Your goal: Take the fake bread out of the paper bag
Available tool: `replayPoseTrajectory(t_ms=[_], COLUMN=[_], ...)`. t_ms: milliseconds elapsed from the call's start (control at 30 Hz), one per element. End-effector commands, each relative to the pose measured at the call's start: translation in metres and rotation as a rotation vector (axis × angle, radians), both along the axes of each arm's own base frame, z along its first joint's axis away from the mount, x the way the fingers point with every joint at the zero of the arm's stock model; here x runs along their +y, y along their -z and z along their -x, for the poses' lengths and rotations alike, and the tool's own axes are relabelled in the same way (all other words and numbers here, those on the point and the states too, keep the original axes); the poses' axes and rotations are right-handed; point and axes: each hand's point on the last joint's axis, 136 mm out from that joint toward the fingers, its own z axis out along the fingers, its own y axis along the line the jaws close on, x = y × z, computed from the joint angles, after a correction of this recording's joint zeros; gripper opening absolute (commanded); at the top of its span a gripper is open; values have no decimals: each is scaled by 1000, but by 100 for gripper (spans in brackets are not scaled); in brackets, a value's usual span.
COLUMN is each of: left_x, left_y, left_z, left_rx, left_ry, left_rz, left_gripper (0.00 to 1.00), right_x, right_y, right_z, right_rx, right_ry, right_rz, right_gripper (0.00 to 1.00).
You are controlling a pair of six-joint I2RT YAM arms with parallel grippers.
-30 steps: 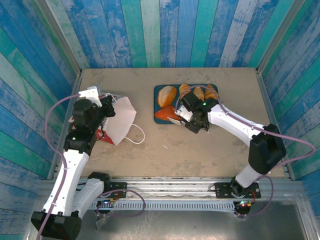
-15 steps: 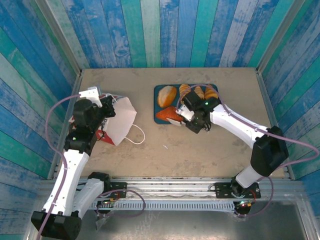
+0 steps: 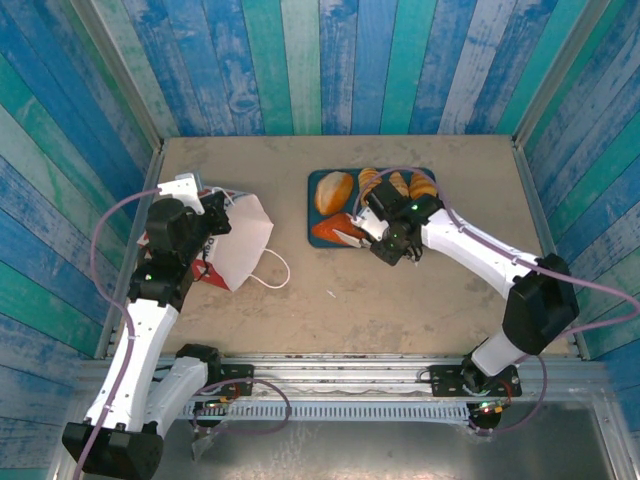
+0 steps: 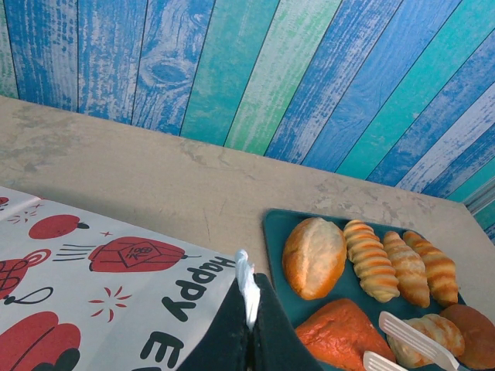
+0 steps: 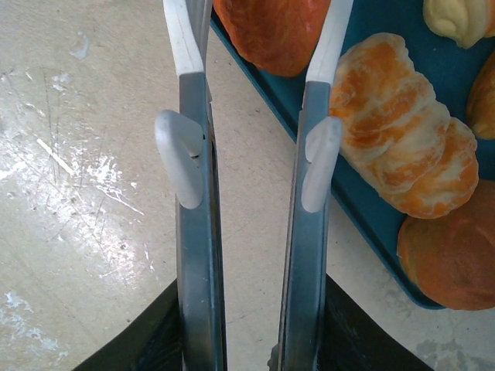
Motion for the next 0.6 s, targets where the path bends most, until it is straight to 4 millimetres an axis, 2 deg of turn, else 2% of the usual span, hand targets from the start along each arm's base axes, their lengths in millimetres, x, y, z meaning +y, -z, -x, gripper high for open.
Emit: replayPoseTrajectory(t_ms=[0, 167, 400, 567], left_x=[2, 1, -3, -2], left_y=[-9, -11, -12, -16], left_z=[2, 1, -3, 0], left_rx=[-36, -42, -38, -56], left_ry=[-9, -5, 18, 12], left_rz=[-8, -5, 2, 3], left_gripper=[0, 0, 0, 0], right_x=[-10, -18, 1, 4], right_y=[-1, -9, -29, -41], right_z=[-2, -2, 7, 8], right_rx=[-14, -54, -45, -79], right_ry=[10, 12, -35, -37], right_rz=[45, 64, -67, -111], right_gripper=[39, 39, 41, 41])
